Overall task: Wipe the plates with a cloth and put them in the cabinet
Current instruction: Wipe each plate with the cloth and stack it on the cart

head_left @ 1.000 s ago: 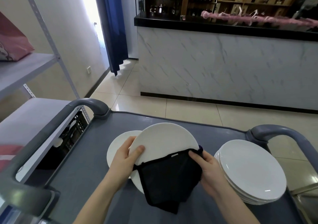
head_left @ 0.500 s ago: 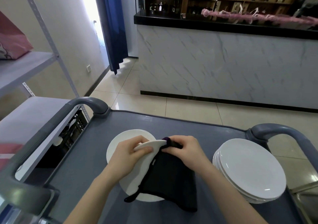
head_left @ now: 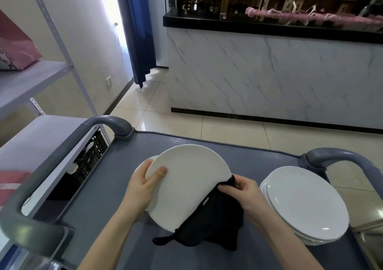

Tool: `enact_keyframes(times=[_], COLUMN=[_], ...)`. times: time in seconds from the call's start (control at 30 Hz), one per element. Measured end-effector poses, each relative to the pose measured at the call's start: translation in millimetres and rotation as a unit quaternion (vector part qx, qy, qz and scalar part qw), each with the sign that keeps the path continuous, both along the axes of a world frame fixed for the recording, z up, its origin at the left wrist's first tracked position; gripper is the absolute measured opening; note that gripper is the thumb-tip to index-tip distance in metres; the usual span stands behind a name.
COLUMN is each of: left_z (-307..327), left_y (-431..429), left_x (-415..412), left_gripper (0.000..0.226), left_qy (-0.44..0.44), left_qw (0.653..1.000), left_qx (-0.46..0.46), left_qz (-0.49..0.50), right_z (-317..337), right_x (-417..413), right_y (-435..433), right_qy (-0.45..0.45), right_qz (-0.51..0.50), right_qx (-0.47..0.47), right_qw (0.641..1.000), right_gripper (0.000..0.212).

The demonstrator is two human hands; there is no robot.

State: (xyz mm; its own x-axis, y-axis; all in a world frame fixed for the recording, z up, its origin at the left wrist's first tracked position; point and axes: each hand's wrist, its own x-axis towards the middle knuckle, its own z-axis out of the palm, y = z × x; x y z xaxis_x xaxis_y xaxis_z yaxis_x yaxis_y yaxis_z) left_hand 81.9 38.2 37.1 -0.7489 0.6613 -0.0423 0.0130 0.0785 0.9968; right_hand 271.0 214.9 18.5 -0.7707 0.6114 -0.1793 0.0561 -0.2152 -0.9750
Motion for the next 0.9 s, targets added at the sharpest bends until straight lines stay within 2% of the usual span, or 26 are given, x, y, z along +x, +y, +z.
enact_keyframes(times=[0.13,0.23,0.3,0.37,0.47,0.53,0.57,0.67,0.73,0.8,0.87,0.9], left_z=[1.1,0.9,-0.5,-0.7,-2.3,-3.5,-3.2,0.9,5.6,8.9,7.4,5.2], left_y=[5.9,16.9,23.7,24.4,13.0,5.7,6.0,21.9,38.7,51.2,55.0,54.4], left_x=[-5.4,-5.5,-3.1,0.4,2.4,3.4,7.2,31.8,46.5,50.4,45.8,42.8], left_gripper=[0.009,0.02,0.023,0.021,0.016,0.013,0.011,0.024,0.03,0.046,0.055,0.049], left_qy=[0.064,0.155,0.187,0.191,0.172,0.103,0.038,-0.139,-0.193,-0.238,-0.259,-0.253], left_qw=[0.996,0.97,0.959,0.966,0.979,0.98,0.986,0.985,0.977,0.967,0.961,0.962], left_qx=[-0.036,-0.109,-0.13,-0.12,-0.103,-0.115,-0.111,-0.104,-0.09,-0.086,-0.094,-0.101], left_qz=[-0.056,-0.154,-0.169,-0.126,0.05,0.127,0.119,0.001,-0.033,-0.006,0.024,0.028], right_z=[25.6,34.6,33.0,32.1,28.4,24.8,22.1,14.8,12.0,8.2,4.3,2.7], right_x=[-10.1,-21.7,-25.8,-21.3,-4.1,6.5,10.4,16.4,17.6,20.1,24.7,27.1], right_y=[9.7,8.5,3.6,-1.7,-9.1,-16.3,-20.6,-36.4,-47.1,-54.5,-57.5,-57.6], right_qy=[0.005,-0.06,-0.092,-0.086,-0.034,-0.013,-0.012,-0.014,-0.006,0.007,0.016,0.018], right_qz=[0.027,0.111,0.117,0.07,-0.019,-0.078,-0.102,-0.138,-0.136,-0.121,-0.094,-0.073], right_qx=[0.058,0.195,0.266,0.291,0.302,0.301,0.307,0.368,0.425,0.466,0.478,0.473], right_qw=[0.998,0.973,0.952,0.95,0.953,0.95,0.946,0.919,0.895,0.876,0.873,0.878], right_gripper=[0.021,0.023,0.024,0.027,0.038,0.041,0.043,0.048,0.051,0.057,0.062,0.063])
